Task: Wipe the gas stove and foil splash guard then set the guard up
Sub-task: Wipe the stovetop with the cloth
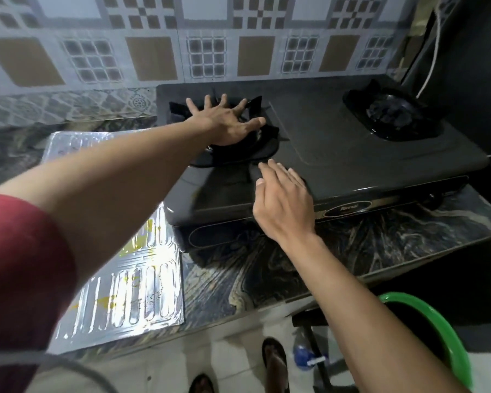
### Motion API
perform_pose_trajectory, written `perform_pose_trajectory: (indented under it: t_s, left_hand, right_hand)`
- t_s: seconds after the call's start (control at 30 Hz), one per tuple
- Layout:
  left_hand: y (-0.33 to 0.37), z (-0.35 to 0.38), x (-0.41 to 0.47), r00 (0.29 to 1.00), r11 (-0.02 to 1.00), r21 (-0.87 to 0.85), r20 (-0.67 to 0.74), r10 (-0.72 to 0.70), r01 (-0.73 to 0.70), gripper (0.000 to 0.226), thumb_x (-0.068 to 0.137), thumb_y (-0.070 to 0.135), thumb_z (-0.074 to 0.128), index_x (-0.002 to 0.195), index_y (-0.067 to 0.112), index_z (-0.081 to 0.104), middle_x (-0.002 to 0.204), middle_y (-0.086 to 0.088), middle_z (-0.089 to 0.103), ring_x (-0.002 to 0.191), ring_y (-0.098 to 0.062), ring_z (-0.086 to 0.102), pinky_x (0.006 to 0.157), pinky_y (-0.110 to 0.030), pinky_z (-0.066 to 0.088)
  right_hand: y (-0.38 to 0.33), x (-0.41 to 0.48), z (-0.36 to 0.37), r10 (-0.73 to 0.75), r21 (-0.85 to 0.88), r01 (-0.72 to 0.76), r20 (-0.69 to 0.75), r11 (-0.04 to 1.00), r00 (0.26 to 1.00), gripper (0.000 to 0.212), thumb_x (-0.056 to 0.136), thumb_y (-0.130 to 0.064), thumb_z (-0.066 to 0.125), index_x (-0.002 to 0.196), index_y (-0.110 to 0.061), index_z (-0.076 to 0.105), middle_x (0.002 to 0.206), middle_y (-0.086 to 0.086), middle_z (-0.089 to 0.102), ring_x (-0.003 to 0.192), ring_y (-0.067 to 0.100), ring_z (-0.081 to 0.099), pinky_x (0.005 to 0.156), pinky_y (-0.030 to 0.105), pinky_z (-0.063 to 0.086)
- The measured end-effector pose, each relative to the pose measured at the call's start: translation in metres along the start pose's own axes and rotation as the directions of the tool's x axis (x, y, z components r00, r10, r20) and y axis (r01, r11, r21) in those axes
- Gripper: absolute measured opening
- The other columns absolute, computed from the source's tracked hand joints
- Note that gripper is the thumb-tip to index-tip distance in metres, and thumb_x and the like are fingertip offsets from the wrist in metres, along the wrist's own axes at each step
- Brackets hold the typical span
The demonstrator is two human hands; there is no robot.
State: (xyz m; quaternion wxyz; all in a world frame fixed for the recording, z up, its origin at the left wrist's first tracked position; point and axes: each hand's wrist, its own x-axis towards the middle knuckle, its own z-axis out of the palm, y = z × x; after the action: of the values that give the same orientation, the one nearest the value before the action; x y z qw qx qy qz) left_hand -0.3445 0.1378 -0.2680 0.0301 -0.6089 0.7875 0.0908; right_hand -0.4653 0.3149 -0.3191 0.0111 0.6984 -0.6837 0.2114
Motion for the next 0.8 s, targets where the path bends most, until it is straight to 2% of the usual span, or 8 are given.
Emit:
perform_pose_trajectory:
  t_s: [0.07,0.2,0.37,0.47,0.57,0.67,0.73,0.8]
  left_hand:
    - [-0.001,-0.003,0.0,1.0,1.0,-0.01,0.023,0.006,-0.005,0.1,0.066,0.097,0.006,0.154,0.048,0.001,0.167,-0.002,-0.003,0.151,-0.039,-0.005,0.109,-0.073,-0.012]
    - [-0.004,-0.008,-0.002,0.998,1.0,-0.001,0.057,0.012,-0.012,0.096,0.07,0.095,0.009,0.153,0.048,-0.002,0.167,-0.004,-0.006,0.15,-0.041,-0.007,0.11,-0.071,-0.012]
    - [-0.007,-0.007,-0.001,0.998,1.0,0.015,0.06,0.027,-0.028,0.093,0.072,0.093,0.006,0.152,0.049,-0.005,0.166,-0.007,-0.005,0.149,-0.043,-0.009,0.109,-0.07,-0.016]
    - [-0.007,-0.009,-0.001,0.996,0.999,0.016,0.08,0.036,-0.038,0.093,0.072,0.093,0.007,0.153,0.048,-0.006,0.166,-0.007,-0.007,0.149,-0.042,-0.011,0.109,-0.07,-0.015]
    - [-0.005,-0.011,-0.002,0.996,0.999,0.015,0.081,0.04,-0.041,0.092,0.074,0.092,0.009,0.153,0.047,-0.006,0.166,-0.007,-0.008,0.149,-0.042,-0.011,0.11,-0.07,-0.014]
    - [-0.006,-0.015,-0.003,0.994,0.999,0.017,0.1,0.04,-0.042,0.09,0.075,0.091,0.011,0.153,0.048,-0.005,0.166,-0.007,-0.01,0.149,-0.043,-0.012,0.109,-0.07,-0.013]
    - [-0.009,-0.02,-0.006,0.994,0.999,0.019,0.106,0.031,-0.033,0.087,0.078,0.089,0.013,0.153,0.048,-0.003,0.166,-0.007,-0.011,0.149,-0.043,-0.013,0.109,-0.07,-0.011]
    - [-0.014,-0.027,-0.015,0.996,0.999,-0.029,0.086,0.026,-0.024,0.084,0.082,0.085,0.018,0.154,0.047,0.001,0.166,-0.008,-0.009,0.15,-0.042,-0.01,0.112,-0.068,-0.007]
  right_hand:
    - [-0.017,0.0,0.002,-0.064,-0.002,0.064,0.026,0.998,0.998,0.05,0.097,-0.026,0.034,0.138,-0.005,0.052,0.145,0.016,0.051,0.137,0.026,0.045,0.118,0.037,0.026]
    - [-0.051,-0.005,0.007,-0.17,0.014,0.17,0.011,0.985,0.985,0.043,0.092,-0.022,0.045,0.128,-0.003,0.059,0.131,0.02,0.061,0.121,0.032,0.057,0.109,0.038,0.037]
    - [-0.087,-0.009,0.014,-0.312,0.132,0.307,0.022,0.943,0.95,0.038,0.089,-0.024,0.046,0.118,-0.008,0.063,0.124,0.013,0.064,0.116,0.028,0.058,0.104,0.036,0.037]
    - [-0.088,-0.013,0.016,-0.405,0.188,0.398,0.0,0.898,0.914,0.041,0.089,-0.025,0.047,0.122,-0.007,0.064,0.129,0.013,0.064,0.119,0.026,0.058,0.107,0.034,0.035]
    - [-0.085,-0.017,0.015,-0.53,0.269,0.517,-0.029,0.812,0.848,0.039,0.087,-0.017,0.052,0.121,-0.004,0.065,0.13,0.015,0.063,0.122,0.028,0.056,0.109,0.033,0.033]
    - [-0.08,-0.019,0.01,-0.647,0.327,0.606,0.021,0.725,0.763,0.04,0.079,0.0,0.065,0.118,0.0,0.065,0.129,0.018,0.061,0.121,0.032,0.054,0.11,0.035,0.032]
    - [-0.073,-0.019,-0.003,-0.713,0.337,0.649,0.11,0.682,0.693,0.045,0.077,0.002,0.067,0.121,-0.003,0.065,0.133,0.016,0.059,0.122,0.033,0.054,0.108,0.041,0.038]
    - [-0.061,-0.018,-0.026,-0.728,0.319,0.654,0.295,0.686,0.619,0.049,0.081,-0.003,0.062,0.129,-0.012,0.062,0.141,0.008,0.055,0.126,0.028,0.053,0.106,0.042,0.043]
